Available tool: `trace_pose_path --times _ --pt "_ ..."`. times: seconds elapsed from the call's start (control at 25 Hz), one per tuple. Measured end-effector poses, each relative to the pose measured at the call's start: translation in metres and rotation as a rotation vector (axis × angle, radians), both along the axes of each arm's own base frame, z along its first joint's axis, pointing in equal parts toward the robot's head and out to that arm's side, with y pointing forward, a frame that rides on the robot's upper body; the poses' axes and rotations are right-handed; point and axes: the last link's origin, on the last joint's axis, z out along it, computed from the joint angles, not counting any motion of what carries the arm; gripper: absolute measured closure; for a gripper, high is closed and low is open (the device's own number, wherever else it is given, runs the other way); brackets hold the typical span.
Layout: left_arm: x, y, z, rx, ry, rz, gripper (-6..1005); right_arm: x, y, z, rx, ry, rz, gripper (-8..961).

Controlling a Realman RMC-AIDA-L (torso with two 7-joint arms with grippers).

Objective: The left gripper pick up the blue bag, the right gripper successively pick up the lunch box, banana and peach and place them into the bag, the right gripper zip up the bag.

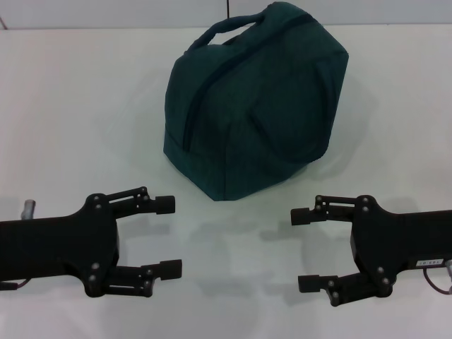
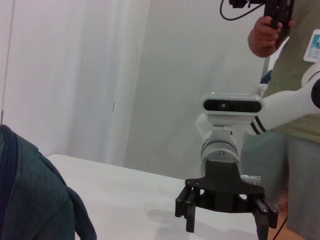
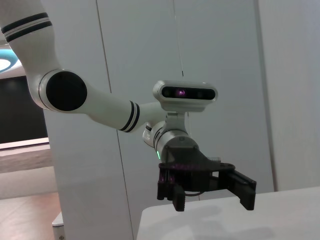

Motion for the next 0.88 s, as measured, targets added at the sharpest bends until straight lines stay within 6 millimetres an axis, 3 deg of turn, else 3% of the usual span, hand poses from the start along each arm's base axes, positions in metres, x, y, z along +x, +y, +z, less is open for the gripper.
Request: trace_pose_path --times 0.88 --pt "0.0 -0.0014 -0.003 -0.01 0.006 -0.002 129 -0.0003 0.0005 0.0002 0.004 -0.001 0.004 121"
